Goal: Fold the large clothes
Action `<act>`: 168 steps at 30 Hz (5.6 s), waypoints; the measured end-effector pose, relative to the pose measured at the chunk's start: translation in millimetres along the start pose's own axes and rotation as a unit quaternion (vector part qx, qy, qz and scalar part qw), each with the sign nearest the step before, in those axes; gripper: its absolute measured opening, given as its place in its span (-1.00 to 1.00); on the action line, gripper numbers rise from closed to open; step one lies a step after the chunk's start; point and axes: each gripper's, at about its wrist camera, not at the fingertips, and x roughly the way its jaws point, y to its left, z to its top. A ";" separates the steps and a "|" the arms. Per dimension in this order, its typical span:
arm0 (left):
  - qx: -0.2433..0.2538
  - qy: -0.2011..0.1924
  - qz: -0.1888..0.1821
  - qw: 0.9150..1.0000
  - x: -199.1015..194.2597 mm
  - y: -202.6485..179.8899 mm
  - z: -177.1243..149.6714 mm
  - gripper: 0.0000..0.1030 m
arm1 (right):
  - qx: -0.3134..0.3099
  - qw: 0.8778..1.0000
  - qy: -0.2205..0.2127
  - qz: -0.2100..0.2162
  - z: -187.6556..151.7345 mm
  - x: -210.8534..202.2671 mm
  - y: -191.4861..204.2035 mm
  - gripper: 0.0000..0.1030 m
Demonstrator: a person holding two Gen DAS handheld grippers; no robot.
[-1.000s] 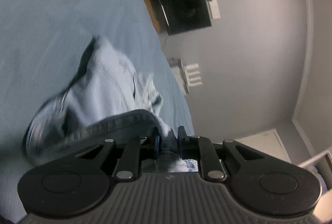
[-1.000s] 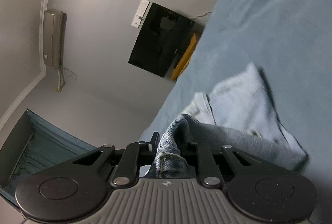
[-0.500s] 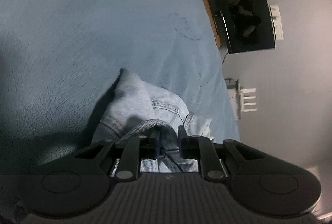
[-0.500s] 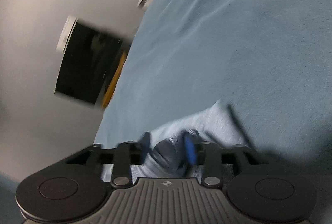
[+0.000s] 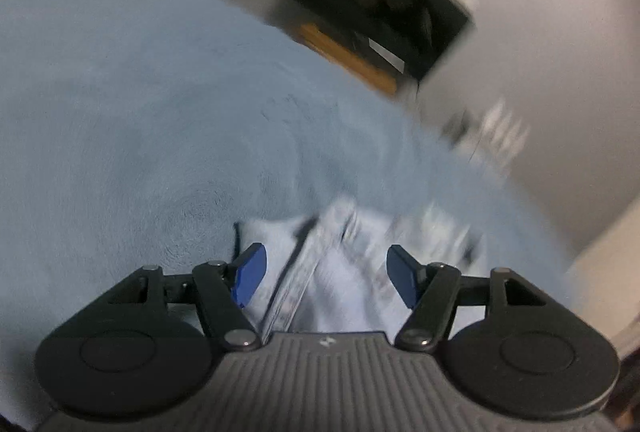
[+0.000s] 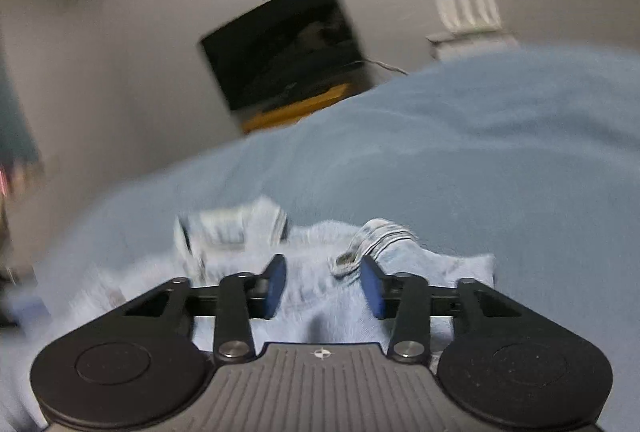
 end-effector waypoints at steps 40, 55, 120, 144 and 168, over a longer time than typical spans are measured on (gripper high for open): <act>0.215 -0.026 0.075 0.973 -35.1 -49.6 -170.5 0.73 | -0.102 0.977 -0.092 -0.163 -145.8 -90.8 64.0 0.15; 0.026 -0.018 -0.006 0.999 -86.5 -1.1 -161.5 0.80 | 0.146 0.978 -0.109 -0.104 -152.1 -136.2 13.3 0.57; -0.054 0.073 -0.005 0.996 -226.3 28.9 -198.9 -0.30 | 0.429 0.901 0.013 -0.069 -224.5 -282.4 -9.4 0.04; 0.182 0.067 -0.062 0.979 -168.0 -106.2 -244.2 0.42 | 0.477 0.877 -0.007 -0.062 -247.7 -202.6 2.6 0.44; 0.286 0.065 -0.041 0.955 -91.9 -145.3 -266.2 0.65 | 0.449 0.886 -0.030 -0.110 -215.5 -172.8 -24.0 0.39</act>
